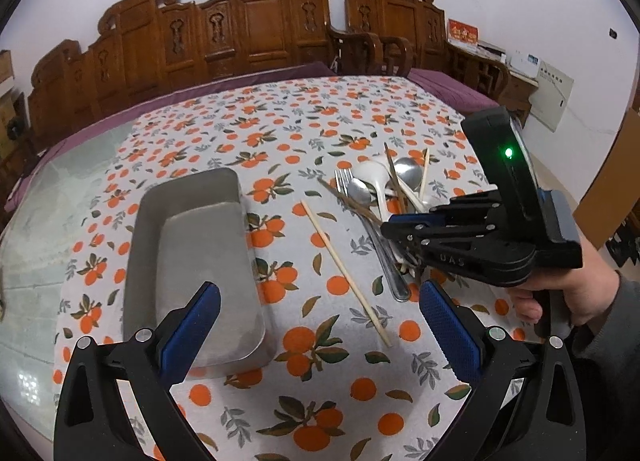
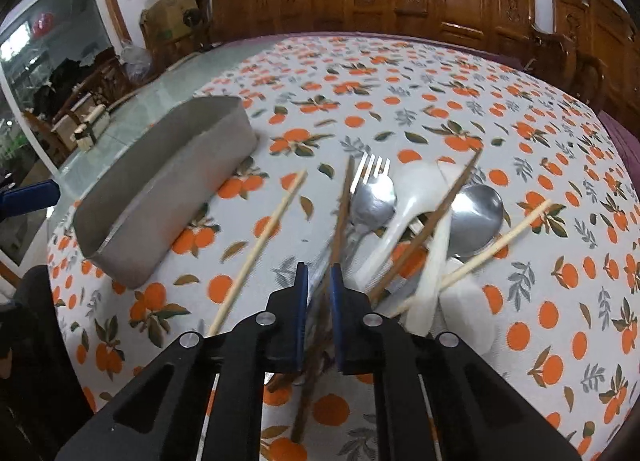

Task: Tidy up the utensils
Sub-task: 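Grasp the dark wooden chopstick with the right tool while the left tool approaches the utensils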

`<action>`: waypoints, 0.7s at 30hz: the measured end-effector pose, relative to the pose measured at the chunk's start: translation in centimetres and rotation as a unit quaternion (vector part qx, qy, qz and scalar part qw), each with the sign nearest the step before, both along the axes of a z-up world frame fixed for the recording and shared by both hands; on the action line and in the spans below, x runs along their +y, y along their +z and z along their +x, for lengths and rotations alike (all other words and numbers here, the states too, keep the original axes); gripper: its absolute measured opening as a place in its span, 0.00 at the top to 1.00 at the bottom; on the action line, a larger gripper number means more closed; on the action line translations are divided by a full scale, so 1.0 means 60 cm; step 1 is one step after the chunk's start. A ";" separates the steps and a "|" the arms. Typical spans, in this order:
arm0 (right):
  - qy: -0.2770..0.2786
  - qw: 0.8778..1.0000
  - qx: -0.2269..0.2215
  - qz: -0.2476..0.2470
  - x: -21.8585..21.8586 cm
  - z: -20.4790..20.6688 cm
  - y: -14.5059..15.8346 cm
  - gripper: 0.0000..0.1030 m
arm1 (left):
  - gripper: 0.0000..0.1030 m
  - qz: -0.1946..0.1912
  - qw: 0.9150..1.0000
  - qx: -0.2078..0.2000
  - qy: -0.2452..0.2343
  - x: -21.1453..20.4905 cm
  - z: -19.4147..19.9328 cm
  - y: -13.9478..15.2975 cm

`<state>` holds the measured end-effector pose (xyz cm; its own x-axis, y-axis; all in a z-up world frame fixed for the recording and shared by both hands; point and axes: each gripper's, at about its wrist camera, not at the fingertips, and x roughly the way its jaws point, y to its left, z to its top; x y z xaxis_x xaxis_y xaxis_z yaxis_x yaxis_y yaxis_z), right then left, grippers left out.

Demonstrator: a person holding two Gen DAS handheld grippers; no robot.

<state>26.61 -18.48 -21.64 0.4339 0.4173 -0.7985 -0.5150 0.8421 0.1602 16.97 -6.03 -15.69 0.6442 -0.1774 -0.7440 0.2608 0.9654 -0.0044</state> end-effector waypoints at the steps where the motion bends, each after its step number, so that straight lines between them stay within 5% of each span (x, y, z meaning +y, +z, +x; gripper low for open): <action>1: 0.000 1.000 -0.003 -0.006 0.000 -0.001 0.000 0.88 | 0.06 0.002 1.000 0.002 -0.001 -0.002 0.002 -0.004; 11: -0.007 1.000 -0.008 0.000 -0.012 -0.004 0.011 0.94 | 0.08 0.008 1.000 0.022 -0.005 -0.026 0.019 -0.027; 21: -0.050 0.998 -0.019 0.045 -0.065 0.000 0.037 0.94 | 0.29 0.012 0.998 0.051 -0.020 -0.059 0.044 -0.056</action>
